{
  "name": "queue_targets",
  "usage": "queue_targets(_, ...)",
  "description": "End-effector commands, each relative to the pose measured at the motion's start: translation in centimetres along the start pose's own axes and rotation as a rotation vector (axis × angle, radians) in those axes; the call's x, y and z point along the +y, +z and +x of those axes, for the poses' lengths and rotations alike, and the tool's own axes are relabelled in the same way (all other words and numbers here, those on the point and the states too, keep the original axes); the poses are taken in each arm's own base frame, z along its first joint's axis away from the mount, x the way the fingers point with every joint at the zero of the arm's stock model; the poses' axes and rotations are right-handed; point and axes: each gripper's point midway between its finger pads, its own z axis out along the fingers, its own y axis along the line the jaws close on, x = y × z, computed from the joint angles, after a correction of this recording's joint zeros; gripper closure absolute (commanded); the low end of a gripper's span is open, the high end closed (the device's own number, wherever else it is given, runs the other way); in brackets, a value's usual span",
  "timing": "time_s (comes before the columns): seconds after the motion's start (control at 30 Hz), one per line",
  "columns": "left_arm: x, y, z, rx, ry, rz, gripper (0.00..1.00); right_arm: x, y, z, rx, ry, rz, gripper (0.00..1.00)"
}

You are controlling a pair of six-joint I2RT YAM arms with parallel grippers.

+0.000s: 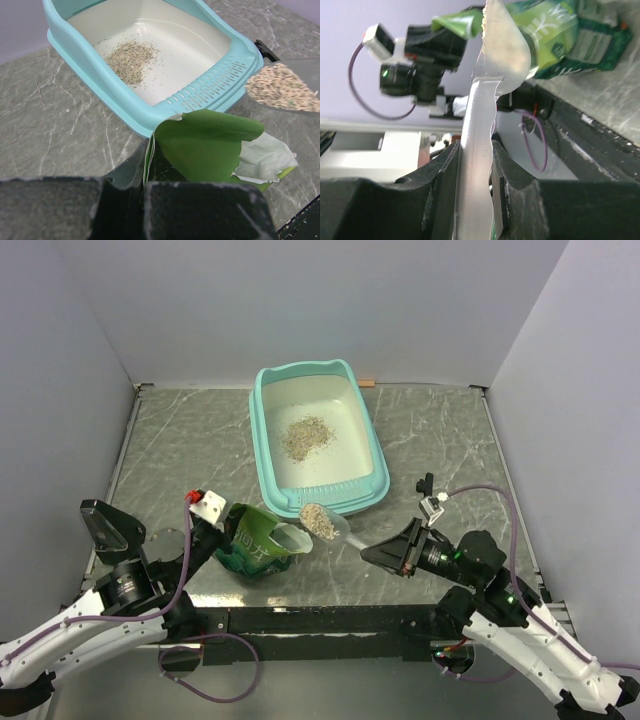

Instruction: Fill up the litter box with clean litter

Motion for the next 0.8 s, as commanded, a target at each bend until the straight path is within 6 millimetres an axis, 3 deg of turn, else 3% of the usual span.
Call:
queue_targets(0.0,0.1,-0.2,-2.5,-0.082,-0.064,-0.007,0.99,2.5,0.7,-2.5,-0.109,-0.004,-0.041,1.00)
queue_targets(0.3,-0.3,-0.6,-2.9,-0.100,-0.082,0.022,0.99,2.8,4.9,-7.2,-0.249,-0.010,0.020,1.00)
queue_targets(0.47,-0.7,-0.9,-3.3,-0.117,-0.086,0.054,0.99,1.8,8.9,-10.1,-0.252,-0.005,0.034,1.00)
queue_targets(0.73,-0.7,-1.1,-3.7,-0.133,-0.093,0.064,0.99,-1.9,14.1,-17.4,-0.249,-0.092,0.219,1.00)
queue_targets(0.77,-0.8,-1.1,-3.6,-0.132,-0.094,0.065,0.99,-3.5,14.1,-17.7,-0.224,-0.143,0.304,1.00)
